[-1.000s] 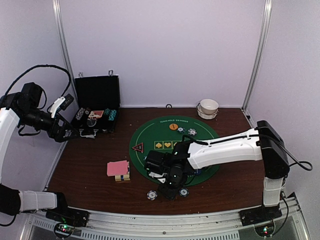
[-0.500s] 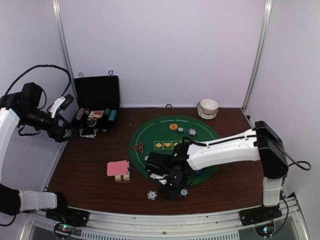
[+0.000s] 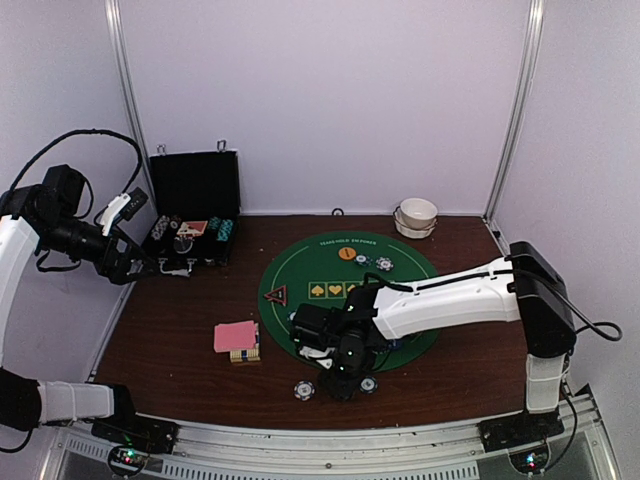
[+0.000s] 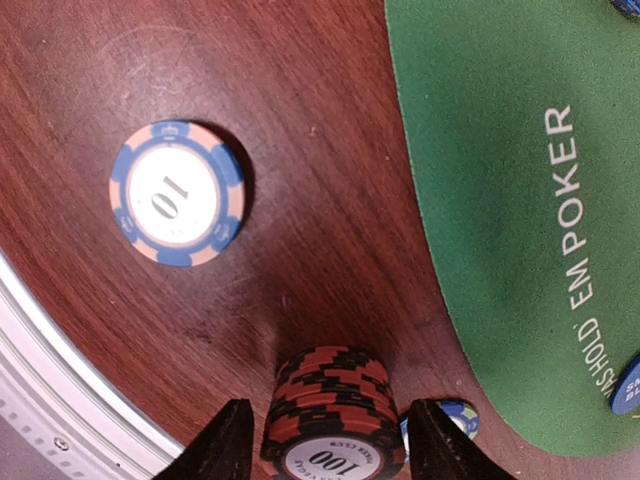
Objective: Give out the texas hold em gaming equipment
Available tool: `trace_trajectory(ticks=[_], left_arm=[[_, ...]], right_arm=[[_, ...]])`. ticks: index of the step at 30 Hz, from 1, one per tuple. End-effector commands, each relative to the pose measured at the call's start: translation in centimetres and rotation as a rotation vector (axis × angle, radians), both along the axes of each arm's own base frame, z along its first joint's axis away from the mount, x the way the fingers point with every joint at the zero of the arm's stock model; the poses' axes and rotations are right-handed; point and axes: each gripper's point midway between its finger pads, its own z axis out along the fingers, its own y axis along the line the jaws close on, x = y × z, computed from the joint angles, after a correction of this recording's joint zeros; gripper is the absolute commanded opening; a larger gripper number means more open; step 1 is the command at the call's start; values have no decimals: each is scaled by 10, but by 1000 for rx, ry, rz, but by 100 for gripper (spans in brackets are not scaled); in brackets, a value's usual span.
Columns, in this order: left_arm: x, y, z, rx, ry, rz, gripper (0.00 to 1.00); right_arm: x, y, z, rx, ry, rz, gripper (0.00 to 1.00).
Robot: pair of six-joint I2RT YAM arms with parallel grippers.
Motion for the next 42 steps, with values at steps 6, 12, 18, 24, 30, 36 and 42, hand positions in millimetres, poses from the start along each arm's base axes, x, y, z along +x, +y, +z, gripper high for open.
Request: trace_trajectory(ticks=[6,12,18,24,30,36,42], left_arm=[[-4,0,5,-4,-20,-8,97],[-4,-1,5,-5,-20,-9,98],[-4,-1,5,-9,-20,-10,98],[-4,-2,6,-13,-19,-12,98],[-3,-2,6,-12,-22,-11,98],[-3,-1,8,-10,-26,-9,98],[-3,-3,8,-21,-22,-14,98]], right_arm=[[4,7,17,30,-12,3,53],[4,5,16,25,-14,1,46],[4,4,15,21,-14,-1,39],[8,6,28,29,-35,2,29],[18,8,51,42,-77,5,27],[43,7,73,52,-133,-25,26],[121,0,93,95,-229,-188,24]])
